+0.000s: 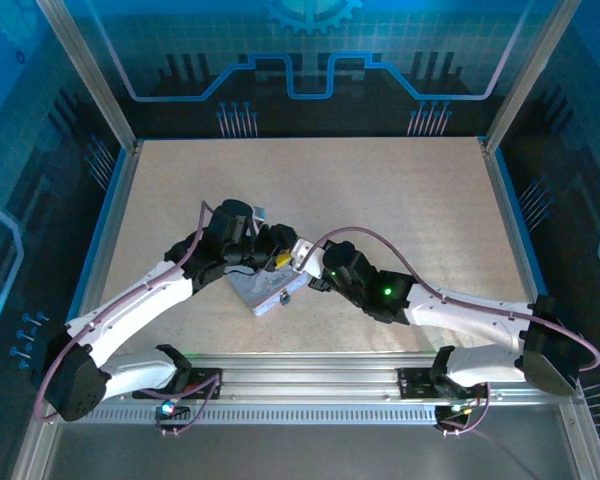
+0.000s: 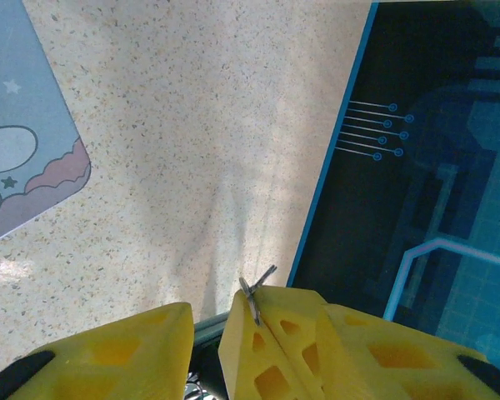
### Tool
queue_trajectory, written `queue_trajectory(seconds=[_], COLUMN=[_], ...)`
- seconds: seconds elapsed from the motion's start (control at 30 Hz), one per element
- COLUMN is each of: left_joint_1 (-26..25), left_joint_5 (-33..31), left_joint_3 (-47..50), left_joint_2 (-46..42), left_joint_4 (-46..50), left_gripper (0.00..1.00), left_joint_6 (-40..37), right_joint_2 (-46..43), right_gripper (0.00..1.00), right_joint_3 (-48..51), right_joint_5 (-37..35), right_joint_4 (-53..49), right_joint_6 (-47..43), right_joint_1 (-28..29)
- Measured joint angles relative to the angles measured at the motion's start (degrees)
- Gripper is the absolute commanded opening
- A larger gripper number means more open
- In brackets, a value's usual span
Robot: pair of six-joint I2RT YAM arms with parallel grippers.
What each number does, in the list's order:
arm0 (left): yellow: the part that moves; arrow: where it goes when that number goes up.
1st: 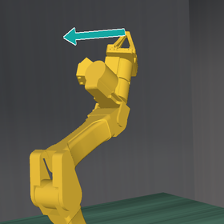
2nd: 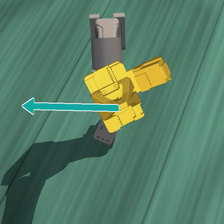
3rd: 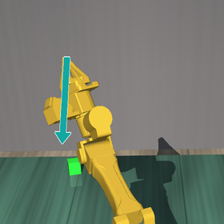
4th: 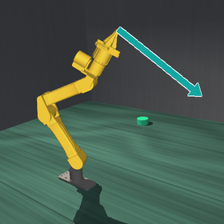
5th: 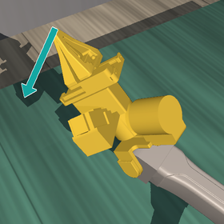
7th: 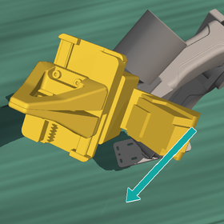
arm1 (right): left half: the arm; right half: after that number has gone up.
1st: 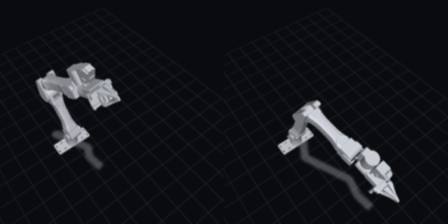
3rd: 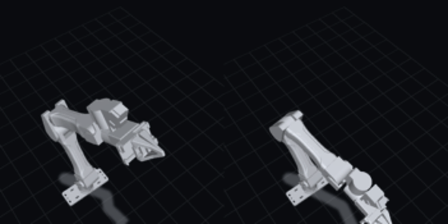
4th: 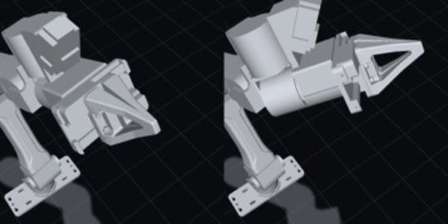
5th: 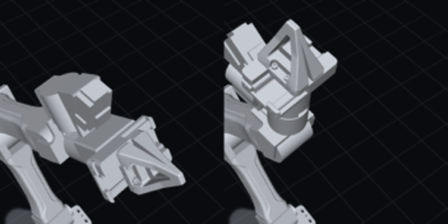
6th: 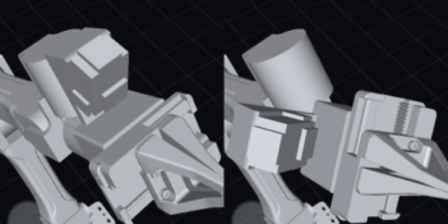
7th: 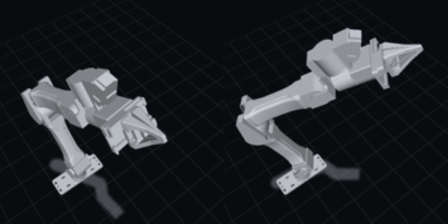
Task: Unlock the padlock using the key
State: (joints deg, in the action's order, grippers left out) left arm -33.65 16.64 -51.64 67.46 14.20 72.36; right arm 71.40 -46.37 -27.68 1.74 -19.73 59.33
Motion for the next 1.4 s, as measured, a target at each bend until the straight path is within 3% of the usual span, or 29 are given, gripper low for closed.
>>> queue_trajectory(seconds=[0.33, 0.57, 0.77, 0.87, 0.97, 1.03, 1.17, 1.4], left_joint_1=[-0.07, -0.07, -0.07, -0.07, -0.07, -0.07, -0.07, -0.07], left_joint_5=[-1.40, -1.88, -2.49, -2.71, -2.91, -3.17, -3.37, 0.07], left_joint_3=[-0.02, -0.02, -0.09, -0.46, -1.03, -1.27, -1.33, -6.67], left_joint_2=[0.00, 0.00, 0.00, 0.00, 0.00, -0.07, -1.22, -3.13], left_joint_4=[0.59, 1.09, 1.77, 2.40, 3.15, 3.08, 2.58, 3.76], left_gripper=[0.23, 0.17, 0.00, 0.00, 0.00, 0.00, 0.00, 0.00], left_joint_6=[1.14, 1.20, 0.66, -0.83, -3.91, -7.08, -15.80, -34.73], right_joint_2=[1.18, 2.03, 2.14, 2.14, 1.95, 0.87, -2.91, -11.43], right_gripper=[0.00, 0.00, 0.00, 0.07, 0.25, 0.36, 0.48, 0.59], right_joint_3=[-0.26, -0.31, -0.79, -1.01, -1.66, -1.86, -1.90, 3.58], right_joint_5=[-0.44, -0.79, -1.09, -0.57, 1.09, 4.90, 16.02, 42.80], right_joint_4=[0.94, 2.27, 2.12, 1.53, 0.11, -1.84, -5.29, 1.33], right_joint_6=[-0.90, -0.87, -0.83, -0.17, 1.92, 3.91, 10.03, 27.36], right_joint_1=[1.53, 1.79, 1.79, 1.79, 1.49, 0.55, -5.16, -23.85])
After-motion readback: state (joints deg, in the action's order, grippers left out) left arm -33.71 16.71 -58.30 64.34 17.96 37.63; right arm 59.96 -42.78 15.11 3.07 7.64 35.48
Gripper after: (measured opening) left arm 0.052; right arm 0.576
